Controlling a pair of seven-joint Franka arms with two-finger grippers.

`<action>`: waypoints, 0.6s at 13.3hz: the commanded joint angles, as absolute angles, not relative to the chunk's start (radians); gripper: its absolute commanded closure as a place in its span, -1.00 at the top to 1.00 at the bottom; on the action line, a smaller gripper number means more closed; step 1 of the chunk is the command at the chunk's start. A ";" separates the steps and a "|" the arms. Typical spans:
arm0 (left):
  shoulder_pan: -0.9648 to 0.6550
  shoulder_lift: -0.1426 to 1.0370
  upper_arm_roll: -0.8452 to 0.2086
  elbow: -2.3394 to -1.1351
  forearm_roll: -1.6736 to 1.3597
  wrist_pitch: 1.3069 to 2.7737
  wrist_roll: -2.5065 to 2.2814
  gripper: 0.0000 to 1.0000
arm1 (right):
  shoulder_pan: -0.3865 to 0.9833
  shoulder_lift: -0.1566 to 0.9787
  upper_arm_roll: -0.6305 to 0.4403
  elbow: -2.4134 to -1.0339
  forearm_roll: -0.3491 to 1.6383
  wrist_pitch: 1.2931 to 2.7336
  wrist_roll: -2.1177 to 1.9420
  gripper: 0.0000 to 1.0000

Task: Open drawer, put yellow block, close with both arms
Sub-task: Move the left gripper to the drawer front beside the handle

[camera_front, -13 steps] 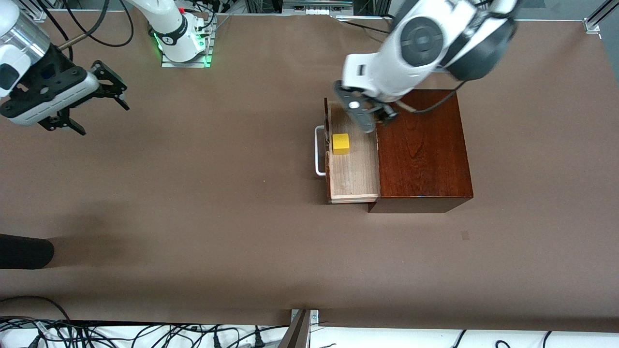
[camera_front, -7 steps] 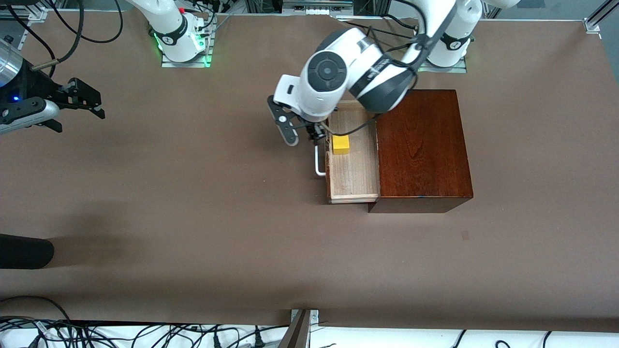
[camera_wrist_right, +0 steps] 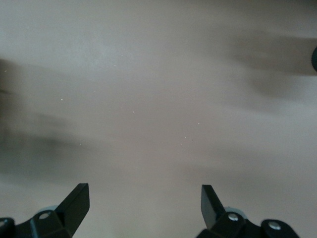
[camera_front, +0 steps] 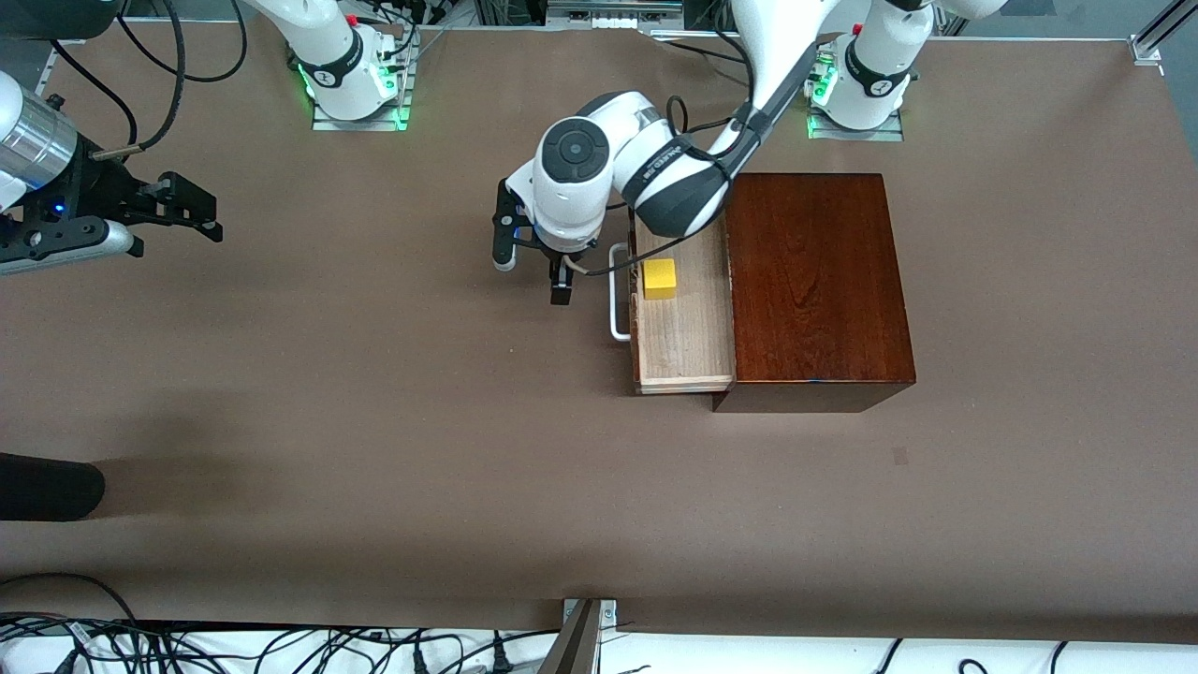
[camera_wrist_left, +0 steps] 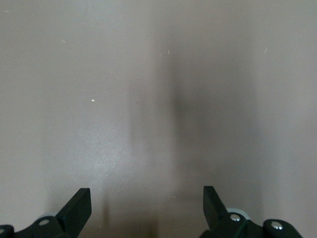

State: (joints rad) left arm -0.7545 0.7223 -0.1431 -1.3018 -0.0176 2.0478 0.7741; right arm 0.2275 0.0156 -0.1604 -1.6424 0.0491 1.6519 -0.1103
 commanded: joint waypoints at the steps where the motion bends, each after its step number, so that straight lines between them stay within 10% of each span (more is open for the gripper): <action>1: -0.784 0.764 -0.129 -1.330 0.051 2.097 0.810 1.00 | 0.227 0.018 -0.160 -1.632 0.063 1.655 -0.068 1.00; 8: -0.746 0.759 -0.112 -1.396 0.060 1.982 0.911 1.00 | 0.224 0.026 -0.161 -1.626 0.031 1.657 -0.078 1.00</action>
State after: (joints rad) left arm -0.7651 0.7860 -0.1164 -1.3757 0.0377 2.0299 0.8613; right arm 0.2271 0.0189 -0.1617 -1.6414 0.0459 1.6580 -0.0843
